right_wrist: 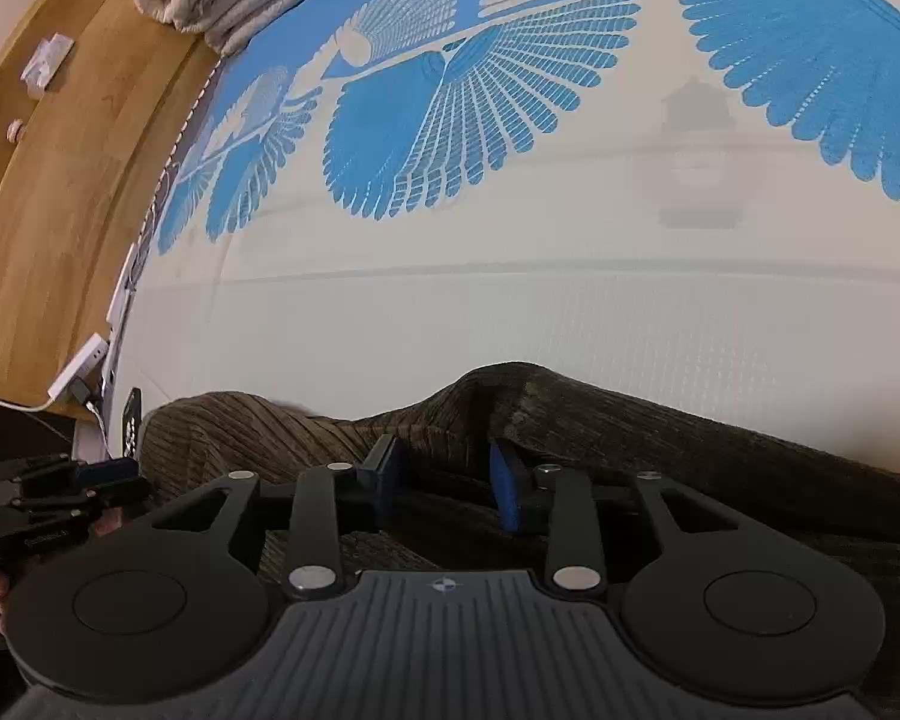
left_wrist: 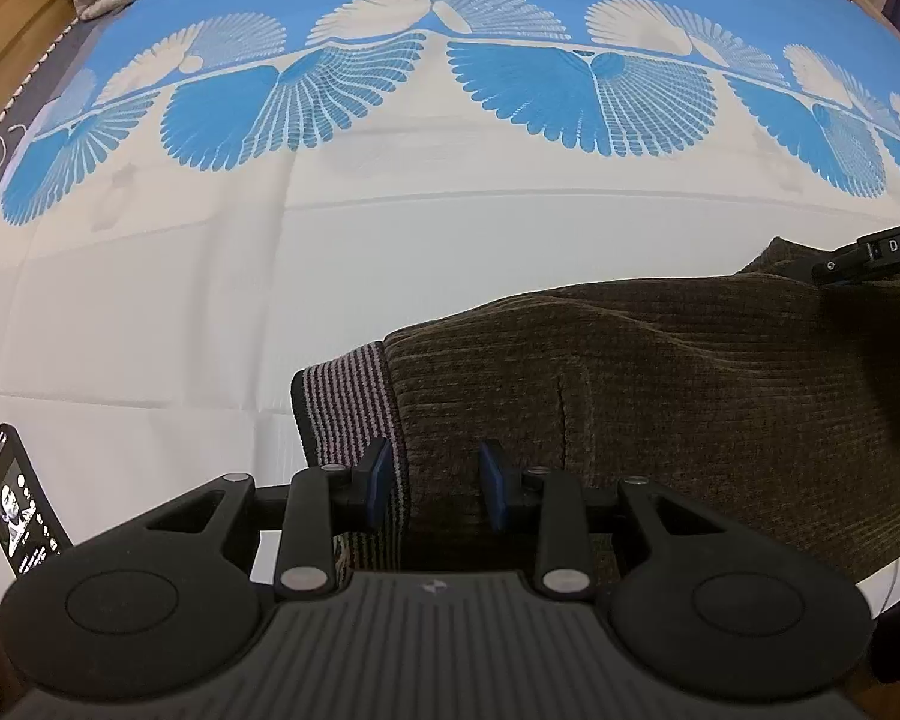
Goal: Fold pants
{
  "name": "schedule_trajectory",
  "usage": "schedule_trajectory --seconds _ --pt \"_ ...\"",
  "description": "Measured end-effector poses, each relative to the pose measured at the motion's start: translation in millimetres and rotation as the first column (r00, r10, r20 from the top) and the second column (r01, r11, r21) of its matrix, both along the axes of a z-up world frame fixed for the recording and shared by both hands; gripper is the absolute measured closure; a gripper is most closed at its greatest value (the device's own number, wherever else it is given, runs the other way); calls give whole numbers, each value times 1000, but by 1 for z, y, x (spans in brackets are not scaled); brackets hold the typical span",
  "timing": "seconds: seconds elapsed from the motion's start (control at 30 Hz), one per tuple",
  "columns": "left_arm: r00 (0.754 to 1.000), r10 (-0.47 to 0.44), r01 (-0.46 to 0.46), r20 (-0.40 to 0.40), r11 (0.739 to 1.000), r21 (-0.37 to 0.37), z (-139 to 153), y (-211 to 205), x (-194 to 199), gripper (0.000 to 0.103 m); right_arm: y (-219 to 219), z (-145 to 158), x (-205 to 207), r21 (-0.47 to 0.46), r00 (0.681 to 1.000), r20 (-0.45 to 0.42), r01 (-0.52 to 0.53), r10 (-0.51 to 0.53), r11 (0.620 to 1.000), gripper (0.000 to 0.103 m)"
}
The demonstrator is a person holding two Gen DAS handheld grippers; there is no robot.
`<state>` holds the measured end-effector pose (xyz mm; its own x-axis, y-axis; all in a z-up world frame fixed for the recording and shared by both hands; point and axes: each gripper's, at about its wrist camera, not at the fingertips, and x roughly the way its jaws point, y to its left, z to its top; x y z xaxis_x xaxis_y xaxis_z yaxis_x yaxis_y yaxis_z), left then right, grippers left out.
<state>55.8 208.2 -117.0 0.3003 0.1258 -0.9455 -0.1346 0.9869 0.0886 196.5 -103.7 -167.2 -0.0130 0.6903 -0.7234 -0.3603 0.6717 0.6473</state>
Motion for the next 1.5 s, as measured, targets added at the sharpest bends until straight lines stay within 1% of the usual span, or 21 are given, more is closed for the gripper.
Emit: schedule_trajectory --seconds 0.1,0.2,0.23,0.27,0.33,0.37,0.4,0.43,0.5,0.6,0.63,0.67,0.73,0.77,0.87,0.97,1.0,1.07,1.17,1.33,1.5 --pt "1000 -4 4 0 1000 3 0 -2 1 67 7 2 -4 -19 999 40 -33 34 999 60" --pt "1000 -2 2 1 1000 6 0 -3 1 67 14 7 -6 -42 993 86 -76 80 996 62" --pt "1000 1 -1 2 1000 8 0 -3 1 67 17 12 -5 -51 987 119 -99 104 994 85" --pt "1000 7 -7 4 1000 10 1 -2 1 67 17 20 -5 -47 980 165 -109 116 993 91" --pt "1000 19 -19 10 1000 13 2 0 0 67 11 53 1 18 950 311 -44 36 999 92" --pt "1000 22 -22 12 1000 14 3 1 -1 67 10 65 1 21 922 387 -3 -6 1000 98" --pt "1000 23 -23 12 1000 15 3 1 -1 67 6 74 0 0 880 472 62 -55 998 99" --pt "1000 23 -24 12 1000 17 3 1 -1 67 2 76 4 -27 864 496 120 -91 992 96" --pt "1000 20 -20 13 1000 20 4 1 -1 67 -9 67 15 -53 892 436 160 -121 986 95" --pt "999 28 -28 21 1000 14 6 3 -3 67 -24 62 18 -76 909 411 113 -72 991 95" --pt "999 34 -34 24 999 15 6 5 -3 67 -28 60 18 -76 920 390 81 -45 994 90" --pt "999 44 -44 28 999 16 7 8 -3 67 -31 57 16 -91 929 371 53 -16 994 73" --pt "997 72 -72 39 997 7 10 13 -3 66 -34 51 12 -139 929 368 22 31 990 50" --pt "995 88 -88 45 996 1 12 15 -2 61 -36 47 10 -165 931 361 -1 61 986 46" --pt "992 114 -115 46 993 7 13 20 -2 44 -35 36 0 -239 929 333 -80 159 968 46" --pt "995 98 -97 -19 995 31 2 19 0 40 -34 25 -15 -340 901 351 -130 253 932 47" --pt "996 82 -80 -45 996 41 -4 17 1 40 -33 23 -20 -370 884 369 -144 288 918 49" --pt "993 68 -61 -92 995 74 -14 17 0 46 -29 24 -30 -433 834 431 -144 345 890 61" --pt "990 44 -28 -133 992 121 -24 17 -5 47 -34 27 -38 -464 807 464 -129 364 877 62" --pt "991 24 -2 -130 986 165 -23 12 -9 39 -88 24 -34 -511 837 419 -103 352 853 53" --pt "991 -13 40 -133 977 207 -20 1 -6 38 -188 21 -29 -498 892 413 54 182 865 46"
